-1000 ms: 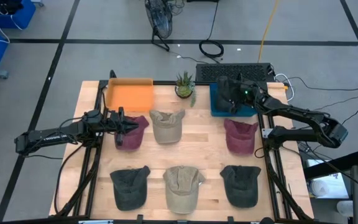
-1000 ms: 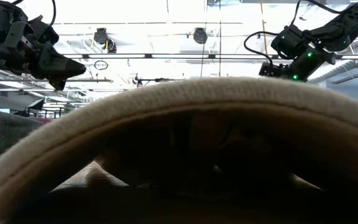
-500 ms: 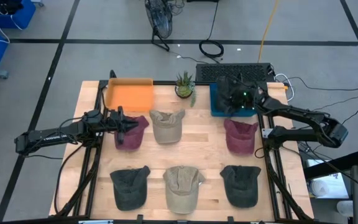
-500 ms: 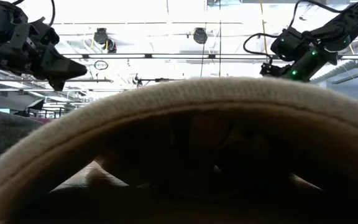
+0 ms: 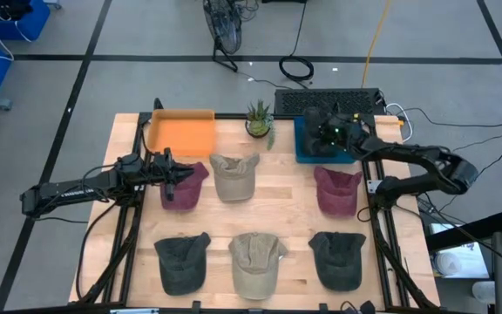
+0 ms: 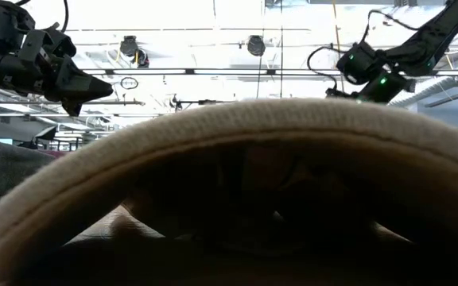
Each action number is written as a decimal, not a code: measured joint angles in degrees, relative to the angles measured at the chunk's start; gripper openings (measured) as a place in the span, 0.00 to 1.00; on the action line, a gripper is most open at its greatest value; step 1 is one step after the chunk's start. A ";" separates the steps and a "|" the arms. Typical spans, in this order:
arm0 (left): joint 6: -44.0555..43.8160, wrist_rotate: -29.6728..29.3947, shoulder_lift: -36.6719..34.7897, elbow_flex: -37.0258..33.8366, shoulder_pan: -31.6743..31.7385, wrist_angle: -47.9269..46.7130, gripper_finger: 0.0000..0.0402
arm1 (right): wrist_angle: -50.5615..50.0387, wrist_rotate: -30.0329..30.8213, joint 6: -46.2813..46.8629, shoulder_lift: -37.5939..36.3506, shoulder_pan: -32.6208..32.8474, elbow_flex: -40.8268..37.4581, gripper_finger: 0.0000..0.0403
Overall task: Pick & Place hat
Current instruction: Put the top black cap into the blue bin
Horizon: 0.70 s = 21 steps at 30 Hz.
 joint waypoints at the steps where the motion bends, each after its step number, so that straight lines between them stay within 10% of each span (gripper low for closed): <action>1: 0.02 -0.02 0.00 0.00 0.00 0.00 0.10 | 0.06 0.00 0.48 1.19 0.00 0.00 0.34; 14: 1.05 0.02 0.00 0.00 0.00 -2.21 0.10 | -8.51 -3.06 -5.22 0.53 0.13 0.00 0.29; 21: -0.18 0.02 -0.01 0.00 0.00 -2.17 0.10 | -14.40 -5.45 -10.59 -5.01 0.13 0.00 0.06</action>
